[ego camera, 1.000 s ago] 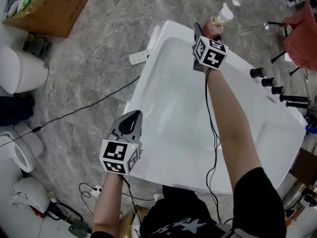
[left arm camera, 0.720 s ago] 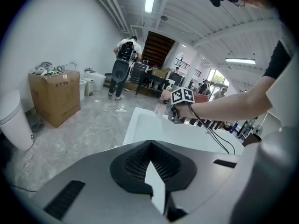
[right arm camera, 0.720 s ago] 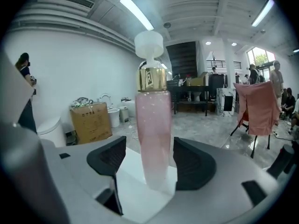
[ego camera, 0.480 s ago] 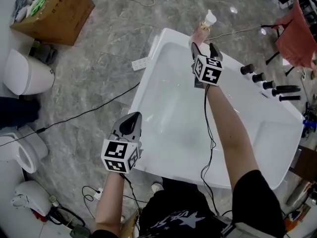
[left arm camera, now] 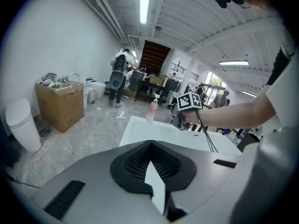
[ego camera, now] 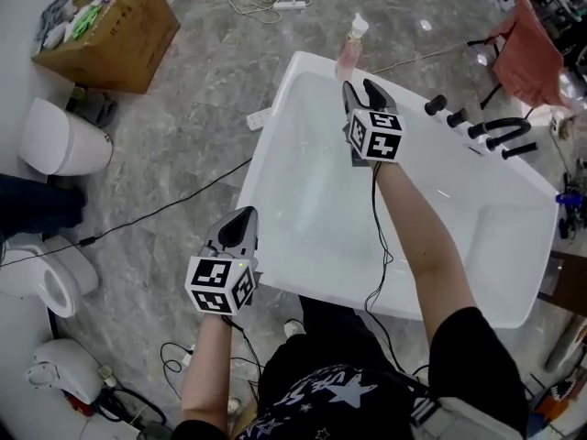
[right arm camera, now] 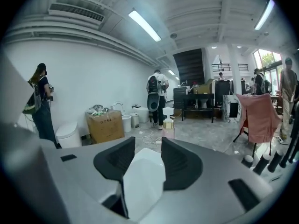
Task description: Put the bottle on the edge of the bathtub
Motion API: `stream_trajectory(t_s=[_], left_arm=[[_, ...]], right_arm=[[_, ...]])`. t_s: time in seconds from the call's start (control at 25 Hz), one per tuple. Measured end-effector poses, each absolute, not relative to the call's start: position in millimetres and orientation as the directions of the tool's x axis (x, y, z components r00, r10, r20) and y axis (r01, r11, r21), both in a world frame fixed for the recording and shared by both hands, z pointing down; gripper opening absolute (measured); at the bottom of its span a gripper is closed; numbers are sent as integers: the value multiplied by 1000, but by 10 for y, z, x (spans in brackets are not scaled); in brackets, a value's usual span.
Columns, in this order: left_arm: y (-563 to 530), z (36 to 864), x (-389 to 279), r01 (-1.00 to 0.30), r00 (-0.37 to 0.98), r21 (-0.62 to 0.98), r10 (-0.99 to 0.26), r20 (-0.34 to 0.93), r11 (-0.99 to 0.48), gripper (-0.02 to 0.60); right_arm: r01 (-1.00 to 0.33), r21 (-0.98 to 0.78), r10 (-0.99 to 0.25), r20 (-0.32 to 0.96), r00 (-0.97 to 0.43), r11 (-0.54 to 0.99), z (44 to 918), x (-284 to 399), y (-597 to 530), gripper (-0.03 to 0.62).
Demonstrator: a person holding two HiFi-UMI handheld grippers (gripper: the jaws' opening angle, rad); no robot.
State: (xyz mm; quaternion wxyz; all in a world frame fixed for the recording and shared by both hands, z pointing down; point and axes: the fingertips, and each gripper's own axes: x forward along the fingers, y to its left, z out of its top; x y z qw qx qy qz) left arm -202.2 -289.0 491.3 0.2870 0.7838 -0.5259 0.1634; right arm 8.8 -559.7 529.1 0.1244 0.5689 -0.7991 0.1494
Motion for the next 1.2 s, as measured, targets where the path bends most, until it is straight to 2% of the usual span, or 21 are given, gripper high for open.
stream_trajectory(t_s=[0.16,0.32,0.44,1.2], left_arm=[[-2558,4753,-1823,-905,424,285,-736,528,-316,15],[-2119,4640,-1729,-893,447,302,-733,514,-333,15],[-1753,4556,-1708,-889,457,295,-729,510,-350,15],[609,3785,-1796,-906,420,242,-818,393,-348,15]], right_arm=[[-939,-120,-876,337,-344,322,5023,151,-5168,146],[-930,-124,-868,332,-368,347,4817,206,-4625,40],[-918,-126,-860,322,-397,376,4643,198,-4155,20],[-884,-266,-868,223,-444,384,3912,413,-1180,15]])
